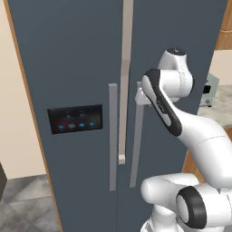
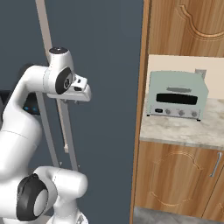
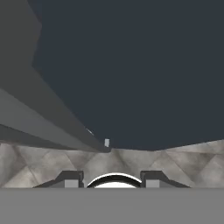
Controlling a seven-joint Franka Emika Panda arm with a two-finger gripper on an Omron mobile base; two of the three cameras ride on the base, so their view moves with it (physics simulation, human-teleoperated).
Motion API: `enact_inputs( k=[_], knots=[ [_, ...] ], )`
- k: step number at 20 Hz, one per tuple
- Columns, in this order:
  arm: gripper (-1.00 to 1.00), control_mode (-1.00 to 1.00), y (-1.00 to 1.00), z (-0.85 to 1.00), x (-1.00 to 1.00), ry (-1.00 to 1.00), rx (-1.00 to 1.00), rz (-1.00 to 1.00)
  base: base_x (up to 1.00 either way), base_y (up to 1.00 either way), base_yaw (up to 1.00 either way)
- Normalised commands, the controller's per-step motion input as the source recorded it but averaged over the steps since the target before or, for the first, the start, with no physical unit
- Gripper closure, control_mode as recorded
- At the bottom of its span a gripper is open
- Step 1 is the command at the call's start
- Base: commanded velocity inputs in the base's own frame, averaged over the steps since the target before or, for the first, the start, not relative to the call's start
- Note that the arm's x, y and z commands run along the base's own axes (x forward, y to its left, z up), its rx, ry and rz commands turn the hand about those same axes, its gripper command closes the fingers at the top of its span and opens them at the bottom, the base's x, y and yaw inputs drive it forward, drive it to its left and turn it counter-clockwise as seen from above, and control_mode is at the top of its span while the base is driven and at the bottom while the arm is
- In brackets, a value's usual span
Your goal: Open the freezer door, pick up the ice cube tray from the freezer, and place it on the dining counter.
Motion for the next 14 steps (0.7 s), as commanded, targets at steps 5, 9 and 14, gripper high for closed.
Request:
enact_inputs(
  k=[5,9,14],
  knots=[
    [-1.00,-1.00,0.00,0.00,-0.58,-0.01,0.00,0.00,0.00,0.00,0.00],
    [-1.00,-1.00,0.00,-0.01,-0.98,-0.06,0.00,0.00,0.00,0.00,0.00],
    [-1.00,-1.00,0.00,-0.02,-0.66,-0.01,0.00,0.00,0.00,0.00,0.00]
  ],
)
